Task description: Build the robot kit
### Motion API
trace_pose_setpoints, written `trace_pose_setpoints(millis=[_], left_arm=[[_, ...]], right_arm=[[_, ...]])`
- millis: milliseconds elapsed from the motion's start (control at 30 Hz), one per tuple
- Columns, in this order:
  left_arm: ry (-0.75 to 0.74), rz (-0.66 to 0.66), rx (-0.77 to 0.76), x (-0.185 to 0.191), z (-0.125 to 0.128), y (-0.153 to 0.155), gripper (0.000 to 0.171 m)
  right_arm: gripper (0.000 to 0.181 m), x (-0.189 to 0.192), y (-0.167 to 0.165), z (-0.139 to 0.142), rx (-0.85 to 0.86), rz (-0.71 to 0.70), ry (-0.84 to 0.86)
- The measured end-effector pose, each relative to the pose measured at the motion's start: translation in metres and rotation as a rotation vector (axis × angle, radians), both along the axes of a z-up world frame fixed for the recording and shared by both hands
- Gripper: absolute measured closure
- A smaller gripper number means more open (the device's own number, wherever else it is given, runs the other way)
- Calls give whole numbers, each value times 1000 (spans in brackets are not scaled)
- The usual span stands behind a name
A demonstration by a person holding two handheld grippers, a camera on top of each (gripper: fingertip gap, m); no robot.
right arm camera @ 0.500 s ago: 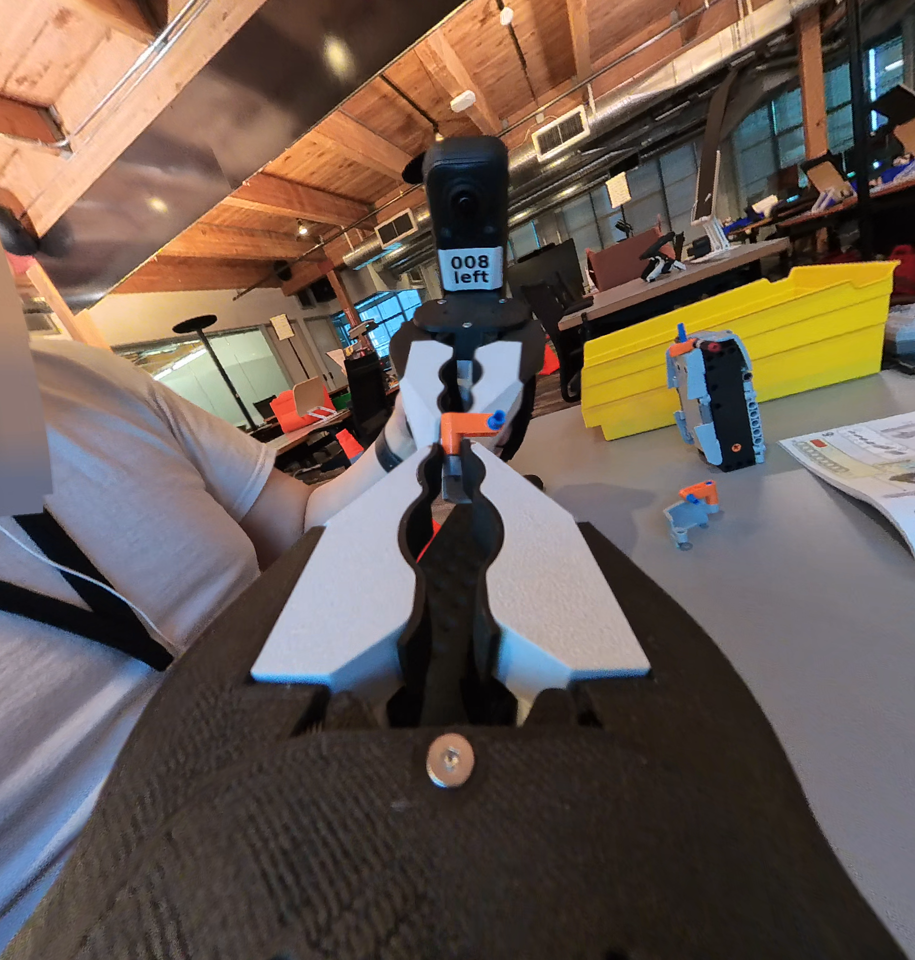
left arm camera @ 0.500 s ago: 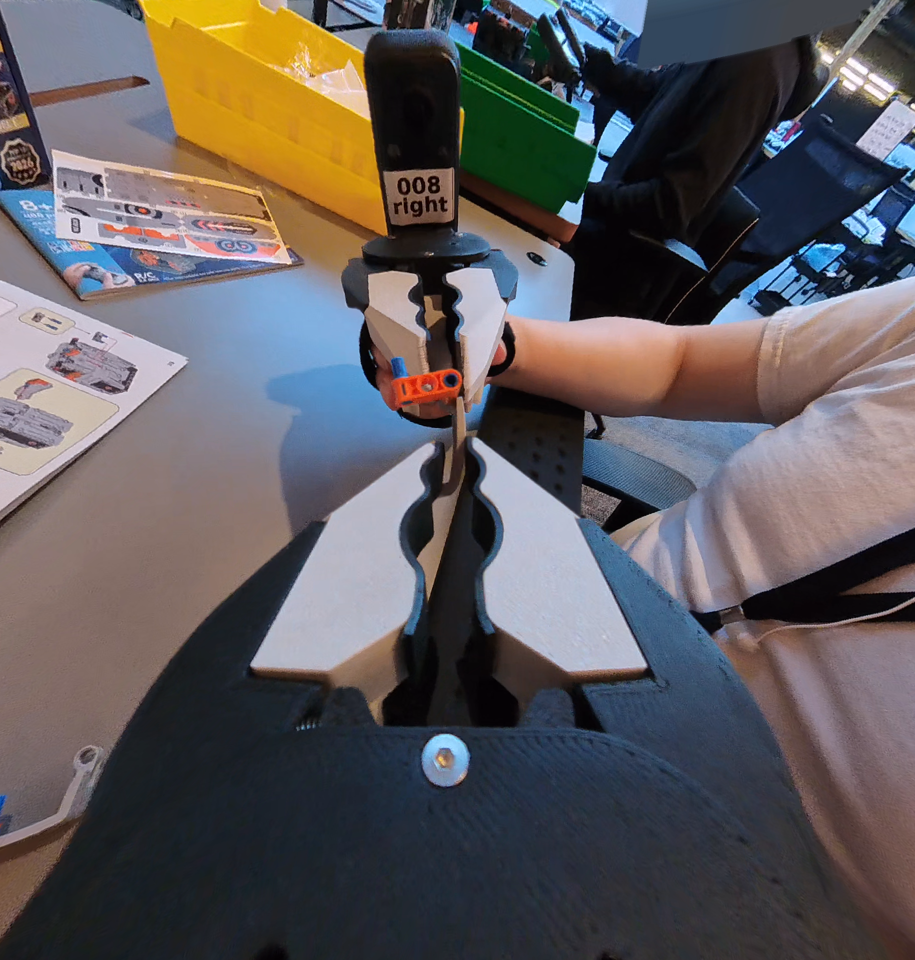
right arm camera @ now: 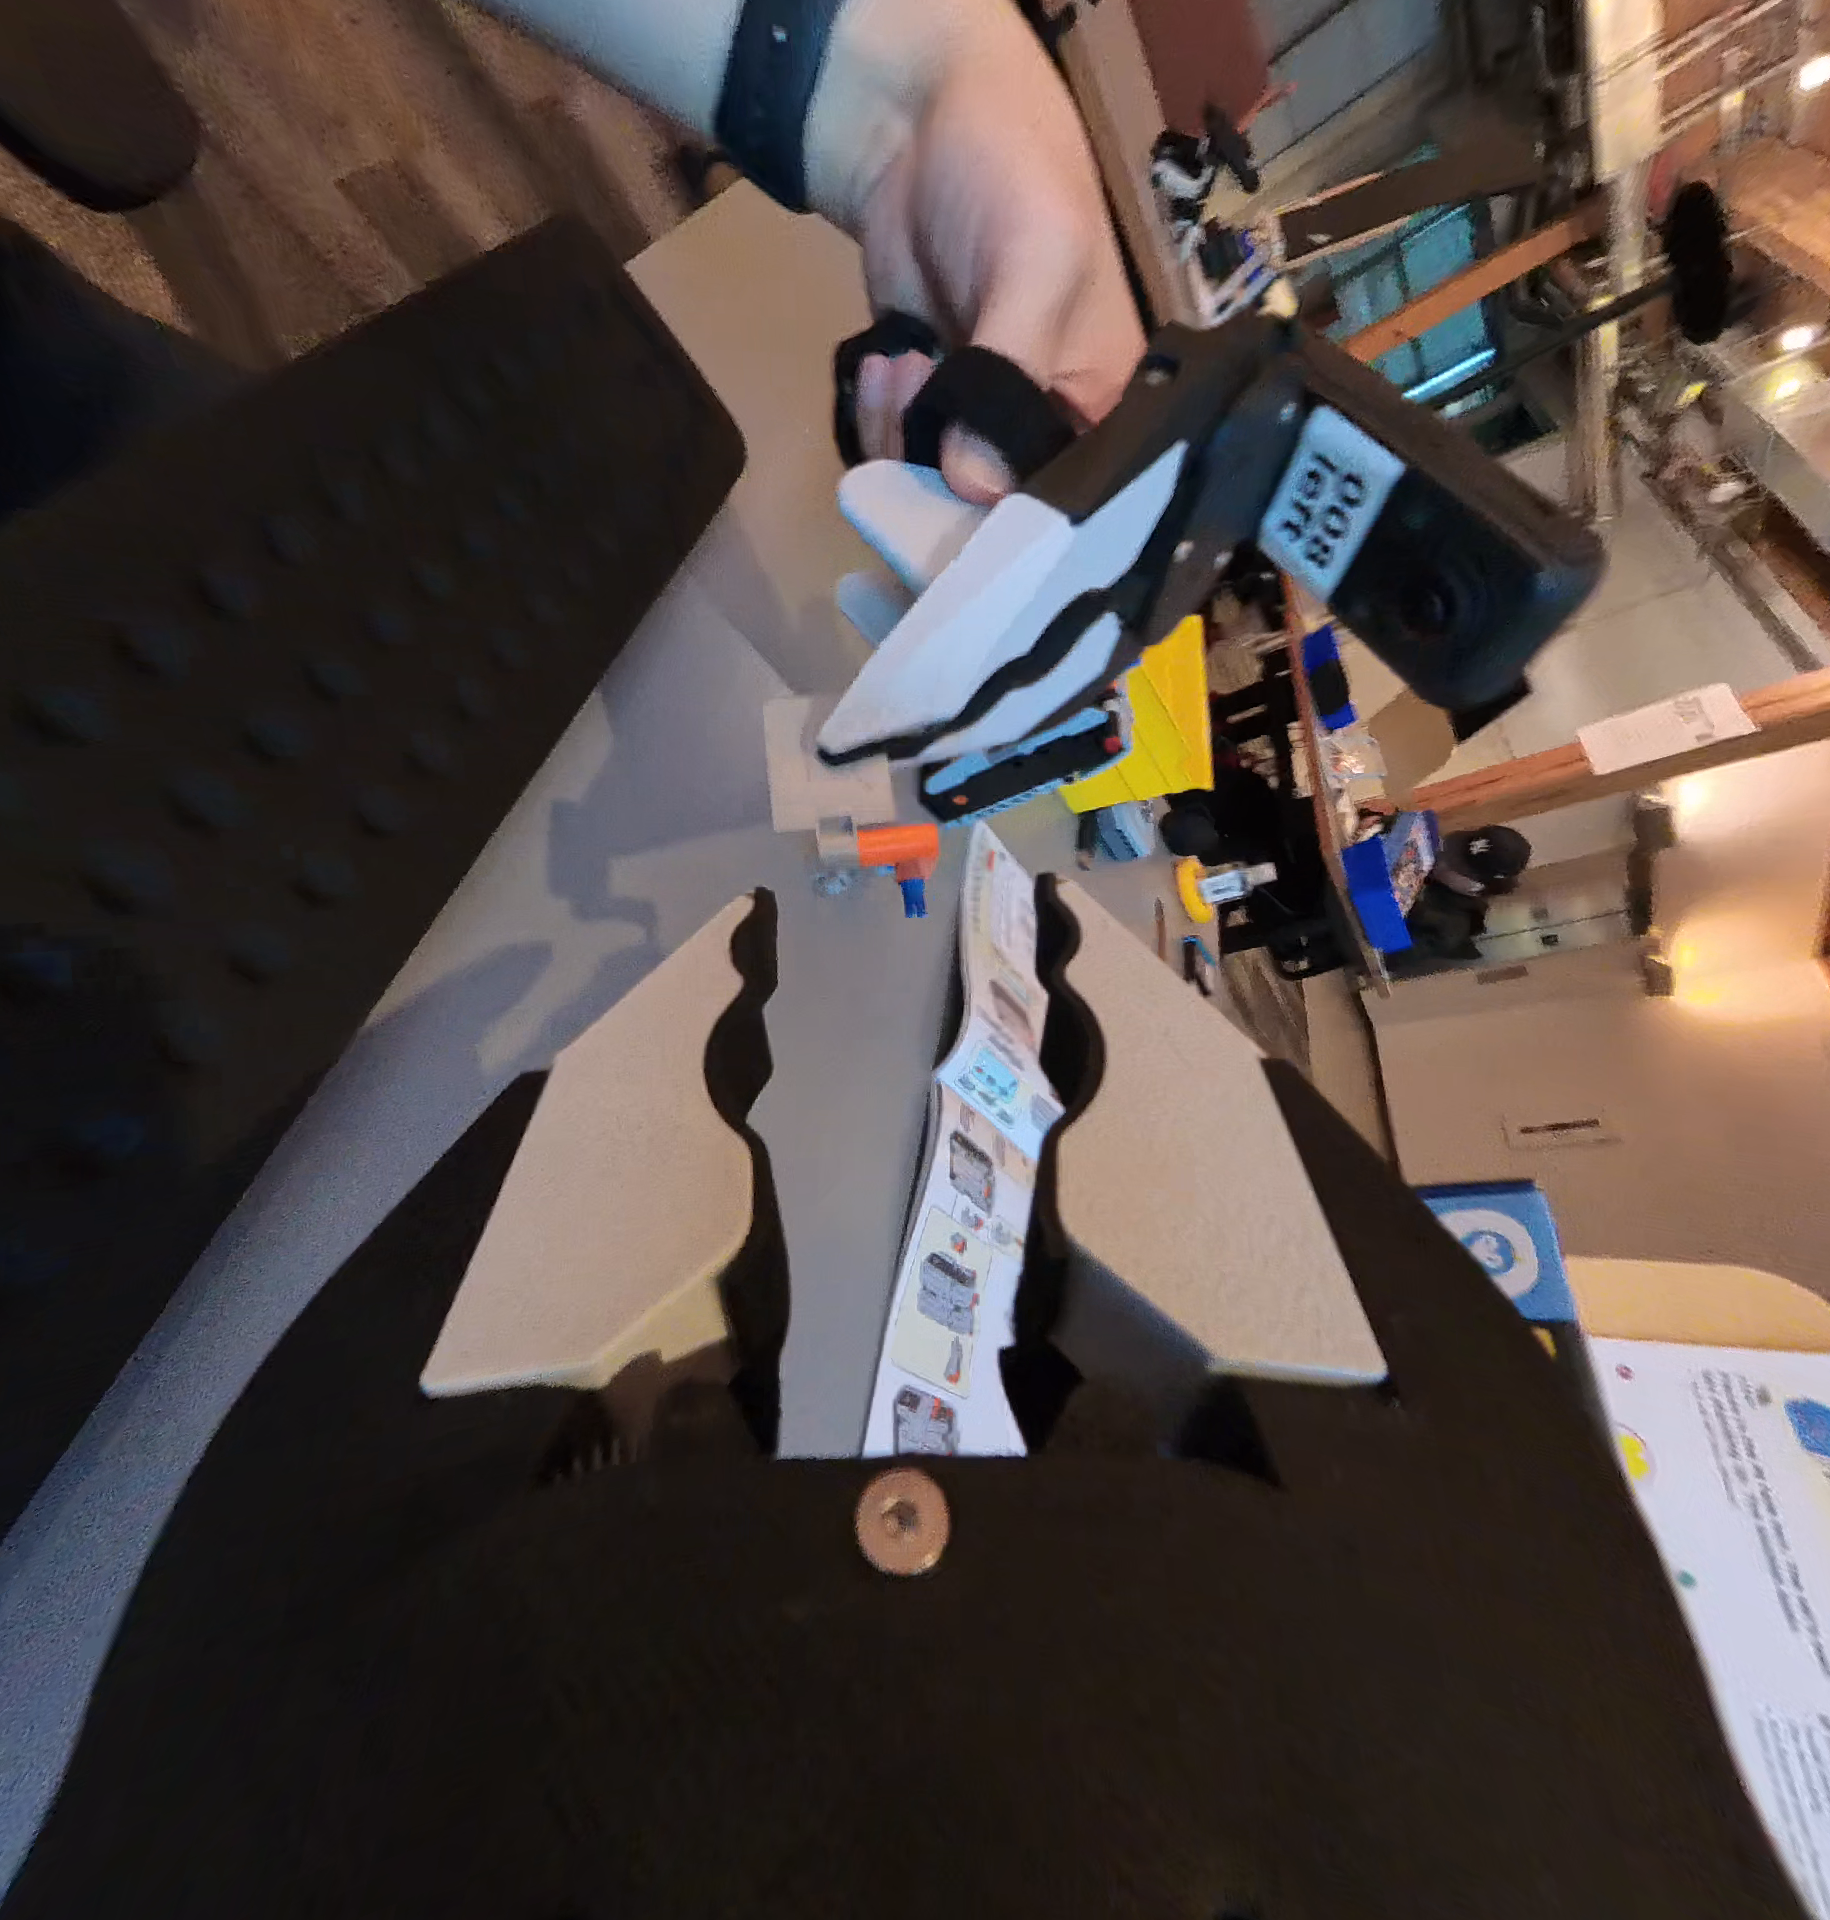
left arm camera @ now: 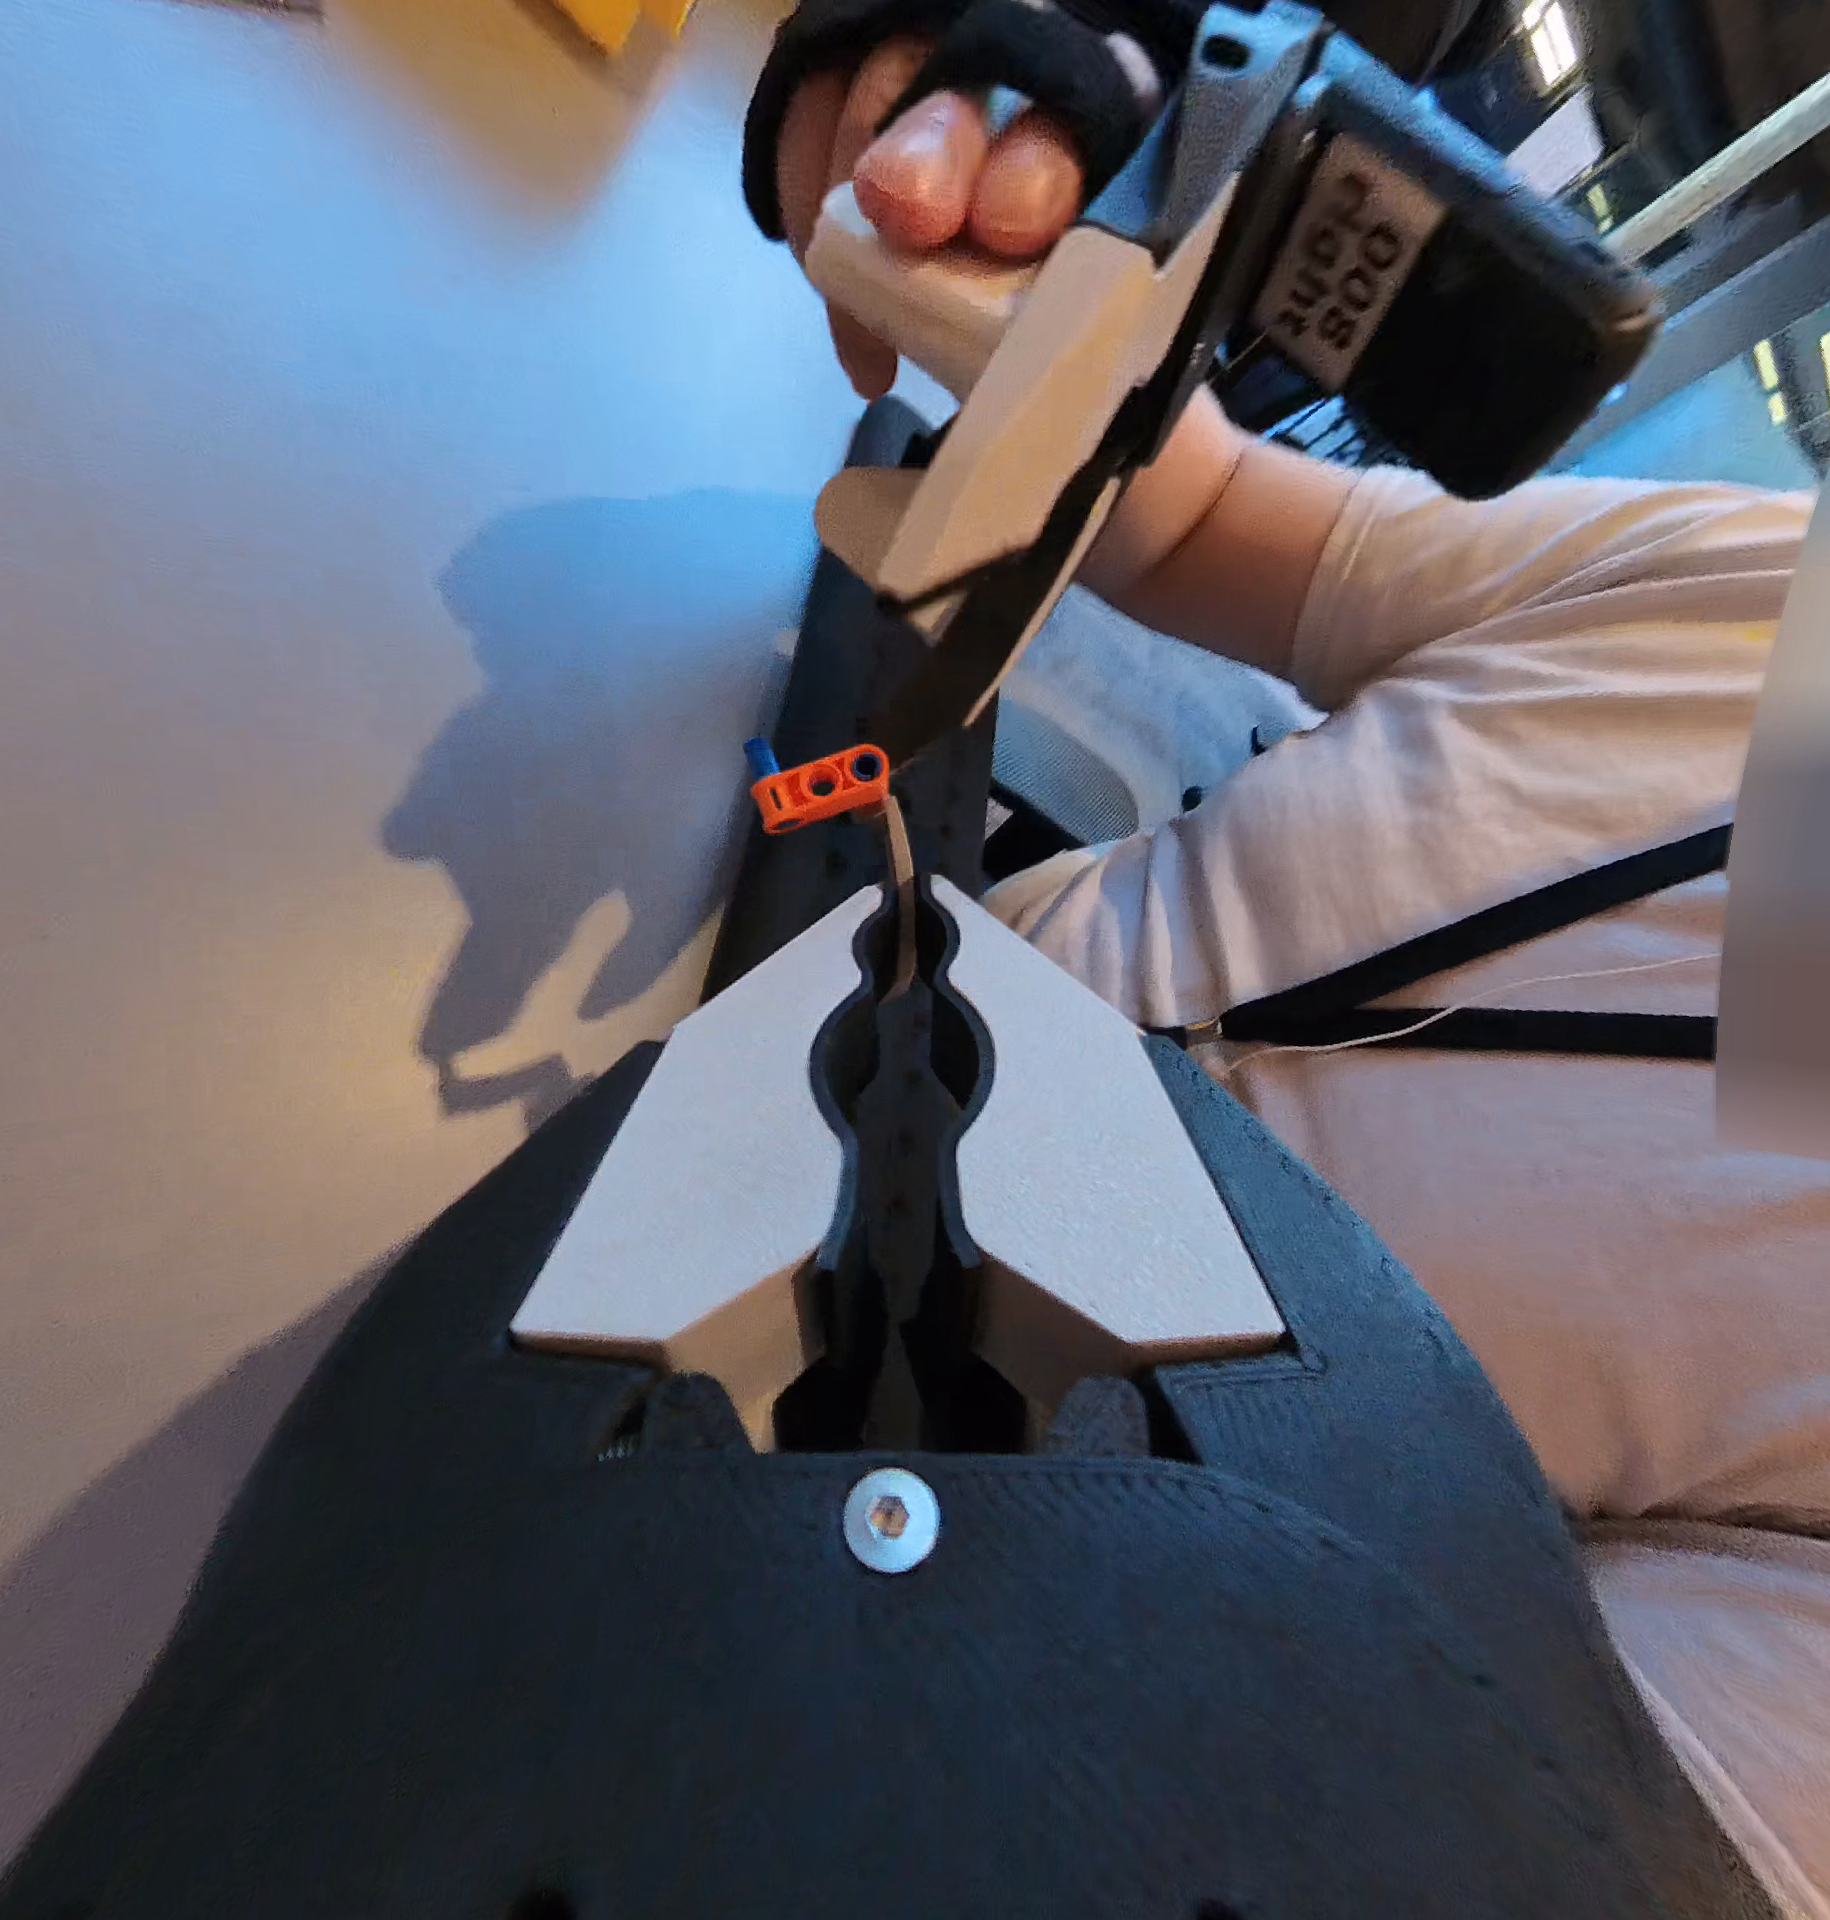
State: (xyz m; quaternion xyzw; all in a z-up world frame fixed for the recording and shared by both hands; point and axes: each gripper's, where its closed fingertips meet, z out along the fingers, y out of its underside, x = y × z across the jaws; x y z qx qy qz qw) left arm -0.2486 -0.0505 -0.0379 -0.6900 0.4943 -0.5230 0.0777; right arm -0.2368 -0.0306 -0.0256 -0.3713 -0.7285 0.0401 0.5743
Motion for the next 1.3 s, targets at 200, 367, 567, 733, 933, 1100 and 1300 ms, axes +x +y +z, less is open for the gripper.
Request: trace_pose_setpoints(millis=[200,367,567,733,933,1100,1300], left_arm=[[26,1,18,4,3,3,171],[31,2,27,4,4,4,171],[52,-10,29,5,-1,1,170],[59,2,26,3,-3,3,171],[120,272,219,-4,-11,57,171],[149,661,275,-13,-27,118,171],[294,811,236,-4,-63,132,171]], right_arm=[[150,-8,3,-9,22,-18,-113],[157,-10,4,-4,49,-30,-86],[157,-9,0,-11,-27,-28,-105],[158,-12,3,-13,-4,-37,-83],[101,16,47,25,-162,-254,166],[148,83,98,32,-243,-350,680],[155,101,123,-6,-254,-560,550]])
